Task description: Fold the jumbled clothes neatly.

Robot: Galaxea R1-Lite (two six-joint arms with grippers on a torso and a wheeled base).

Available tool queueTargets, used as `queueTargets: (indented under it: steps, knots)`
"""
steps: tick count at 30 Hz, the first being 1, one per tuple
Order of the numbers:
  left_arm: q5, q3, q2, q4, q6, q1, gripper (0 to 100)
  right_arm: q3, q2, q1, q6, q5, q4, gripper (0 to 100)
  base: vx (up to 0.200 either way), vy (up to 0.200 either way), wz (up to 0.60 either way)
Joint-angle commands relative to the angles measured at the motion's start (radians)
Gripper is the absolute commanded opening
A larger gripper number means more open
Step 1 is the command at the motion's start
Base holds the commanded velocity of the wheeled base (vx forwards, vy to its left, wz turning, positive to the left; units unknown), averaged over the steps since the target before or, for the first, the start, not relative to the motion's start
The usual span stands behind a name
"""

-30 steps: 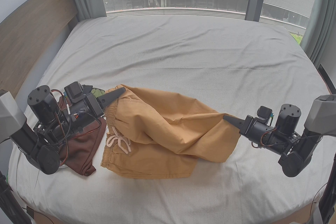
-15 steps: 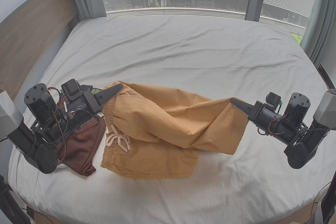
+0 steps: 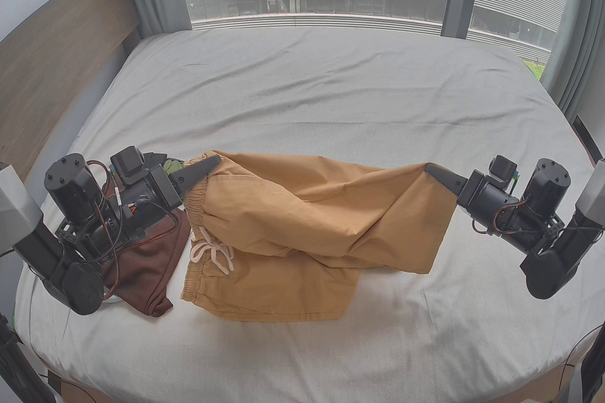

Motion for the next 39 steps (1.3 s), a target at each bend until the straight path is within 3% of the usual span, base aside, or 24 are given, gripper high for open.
queueTargets:
  steps: [1,22,39]
  knots:
    - [0.0,0.003,0.003,0.0,-0.001,0.0,0,-0.005,-0.008,-0.018,0.0,0.0,0.0,0,0.0,0.0,0.0]
    - [0.0,0.003,0.02,-0.002,0.002,0.049,0,-0.019,-0.025,-0.09,0.002,0.025,-0.002,0,0.0,0.0,0.0]
    - [-0.002,-0.006,0.048,-0.002,0.004,0.053,0,-0.024,-0.082,-0.184,0.006,0.088,0.001,0,0.0,0.0,0.0]
